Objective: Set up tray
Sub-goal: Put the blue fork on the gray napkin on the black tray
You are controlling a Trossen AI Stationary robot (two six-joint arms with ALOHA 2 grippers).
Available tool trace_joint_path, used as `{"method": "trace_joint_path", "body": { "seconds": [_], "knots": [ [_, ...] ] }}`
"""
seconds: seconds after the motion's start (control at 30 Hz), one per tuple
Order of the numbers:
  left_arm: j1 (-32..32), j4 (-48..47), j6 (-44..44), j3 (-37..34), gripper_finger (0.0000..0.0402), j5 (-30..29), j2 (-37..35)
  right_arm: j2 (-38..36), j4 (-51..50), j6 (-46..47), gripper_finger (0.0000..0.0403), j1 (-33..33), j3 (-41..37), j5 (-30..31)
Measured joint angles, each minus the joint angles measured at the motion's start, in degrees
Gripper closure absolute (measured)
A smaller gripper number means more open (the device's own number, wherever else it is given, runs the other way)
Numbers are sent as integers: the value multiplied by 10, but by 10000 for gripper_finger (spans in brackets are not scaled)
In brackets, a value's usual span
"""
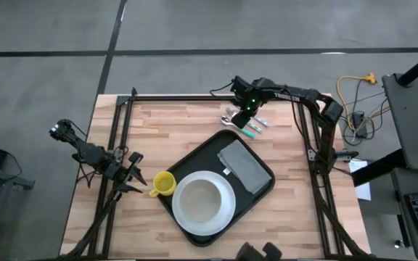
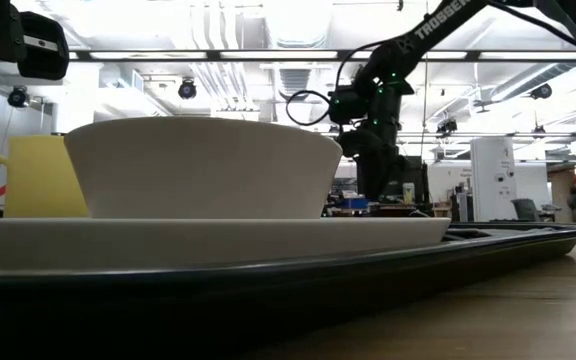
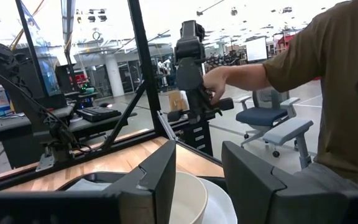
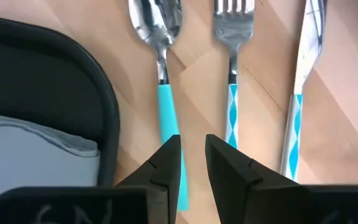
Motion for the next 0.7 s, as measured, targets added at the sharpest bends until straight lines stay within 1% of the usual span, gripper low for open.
{"method": "trace_joint_path", "body": {
  "seconds": [0.13, 0.3, 0.4, 0.53, 0.7],
  "knots": [
    [0, 0, 0, 0, 285, 0, 0, 0, 0, -17, 335, -6, -4, 2],
    [0, 0, 0, 0, 285, 0, 0, 0, 0, -37, 335, -7, -11, 41],
    [0, 0, 0, 0, 285, 0, 0, 0, 0, -43, 334, -7, -13, 47],
    [0, 0, 0, 0, 285, 0, 0, 6, 2, -41, 320, -8, -13, 47],
    [0, 0, 0, 0, 285, 0, 0, 44, 2, -50, 291, -10, -13, 46]
  ]
}}
